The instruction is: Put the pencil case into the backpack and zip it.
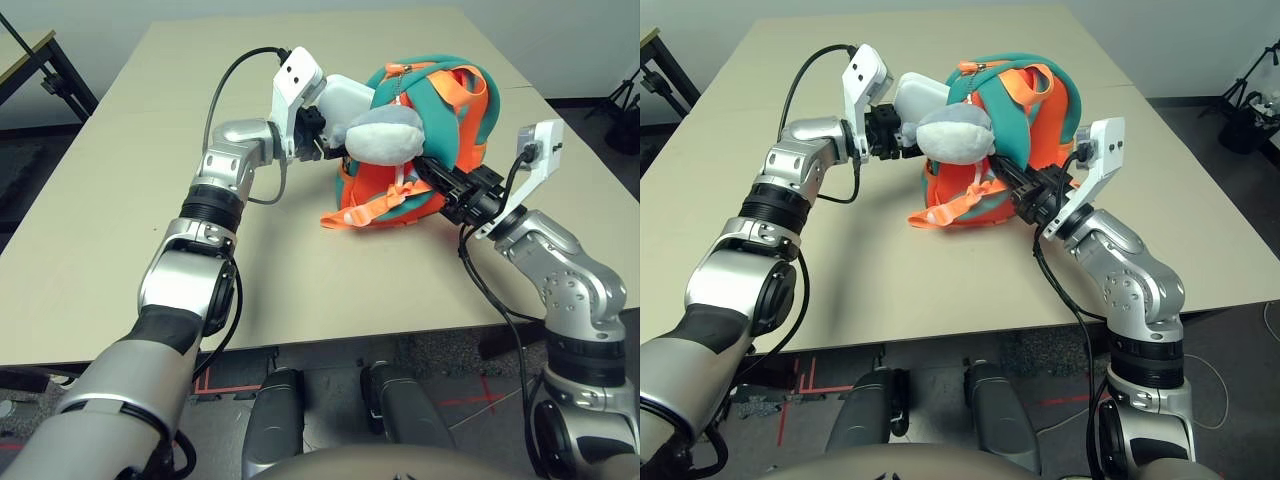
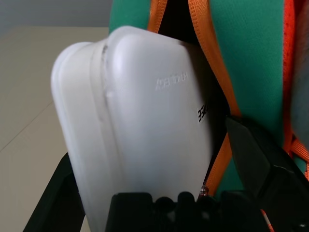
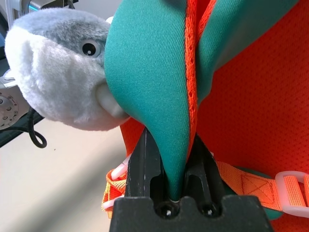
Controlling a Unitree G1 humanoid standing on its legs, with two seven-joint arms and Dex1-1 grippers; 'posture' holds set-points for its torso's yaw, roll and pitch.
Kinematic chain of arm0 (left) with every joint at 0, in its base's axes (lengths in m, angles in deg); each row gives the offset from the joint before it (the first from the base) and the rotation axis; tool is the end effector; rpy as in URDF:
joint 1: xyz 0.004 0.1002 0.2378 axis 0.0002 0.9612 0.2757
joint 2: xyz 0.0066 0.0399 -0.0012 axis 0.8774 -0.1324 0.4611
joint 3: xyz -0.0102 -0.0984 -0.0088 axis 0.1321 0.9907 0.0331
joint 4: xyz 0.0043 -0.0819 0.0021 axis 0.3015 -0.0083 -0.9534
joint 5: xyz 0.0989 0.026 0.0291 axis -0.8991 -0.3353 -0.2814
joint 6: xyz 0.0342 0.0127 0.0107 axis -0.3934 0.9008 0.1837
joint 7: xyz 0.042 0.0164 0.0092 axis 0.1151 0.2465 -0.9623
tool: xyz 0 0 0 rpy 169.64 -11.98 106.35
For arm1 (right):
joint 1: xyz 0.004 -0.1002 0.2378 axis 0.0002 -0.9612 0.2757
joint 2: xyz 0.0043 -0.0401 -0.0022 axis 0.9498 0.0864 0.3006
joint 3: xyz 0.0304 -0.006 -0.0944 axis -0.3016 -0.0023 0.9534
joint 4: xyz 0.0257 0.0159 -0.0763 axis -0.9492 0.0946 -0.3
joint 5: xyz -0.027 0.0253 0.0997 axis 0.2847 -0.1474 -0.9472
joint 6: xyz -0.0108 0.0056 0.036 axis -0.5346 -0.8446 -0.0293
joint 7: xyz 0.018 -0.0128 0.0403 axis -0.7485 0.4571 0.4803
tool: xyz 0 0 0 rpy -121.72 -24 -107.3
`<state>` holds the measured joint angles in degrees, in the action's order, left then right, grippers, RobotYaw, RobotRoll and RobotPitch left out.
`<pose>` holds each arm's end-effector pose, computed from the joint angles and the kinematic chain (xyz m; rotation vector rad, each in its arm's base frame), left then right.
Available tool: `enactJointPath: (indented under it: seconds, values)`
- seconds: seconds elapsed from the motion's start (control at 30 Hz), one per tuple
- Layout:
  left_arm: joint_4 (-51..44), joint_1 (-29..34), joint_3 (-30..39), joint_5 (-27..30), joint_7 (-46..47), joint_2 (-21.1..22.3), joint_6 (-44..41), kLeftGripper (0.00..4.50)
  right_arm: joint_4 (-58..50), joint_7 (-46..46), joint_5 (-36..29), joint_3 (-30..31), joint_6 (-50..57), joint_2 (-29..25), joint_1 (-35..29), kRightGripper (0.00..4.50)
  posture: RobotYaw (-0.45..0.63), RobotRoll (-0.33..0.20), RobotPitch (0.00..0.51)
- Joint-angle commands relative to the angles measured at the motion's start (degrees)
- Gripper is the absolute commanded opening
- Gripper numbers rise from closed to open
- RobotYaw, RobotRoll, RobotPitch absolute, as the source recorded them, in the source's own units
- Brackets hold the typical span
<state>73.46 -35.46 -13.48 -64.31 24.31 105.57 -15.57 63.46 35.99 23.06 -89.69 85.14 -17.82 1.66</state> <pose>0.3703 0.1416 0.2191 0.2332 -0.0072 -1.1039 0.2457 -0.1911 0.1703 0.2959 -0.0855 0.6922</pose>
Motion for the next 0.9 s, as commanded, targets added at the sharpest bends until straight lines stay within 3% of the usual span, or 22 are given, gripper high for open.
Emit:
enactJointPath:
  seconds: [0.03, 0.57, 0.67, 0.9]
  values:
    - [-4.27, 0.06, -0.13, 1.05, -1.99, 0.81, -2.14, 4.50, -0.38, -0.28, 0.11, 0.77, -0.81, 0.46, 0.53, 0.11, -0.19, 0.000, 0.087]
    - [-23.61, 5.73, 2.66, 4.27, -1.57, 13.24, -13.36, 4.50, 0.84, -1.10, 0.56, 1.40, -1.02, 1.06, 1.13, 0.11, -0.16, 0.000, 0.095]
    - [-27.11, 7.93, 2.46, 5.46, -1.84, 13.51, -15.98, 3.91, 0.87, -1.17, 0.57, 1.43, -1.01, 1.17, 1.12, 0.11, -0.16, 0.000, 0.095]
    - [-30.55, 11.50, 0.83, 6.43, -1.45, 12.07, -18.72, 1.22, 0.66, -1.07, 0.56, 1.43, -0.98, 1.37, 1.04, 0.11, -0.17, 0.000, 0.099]
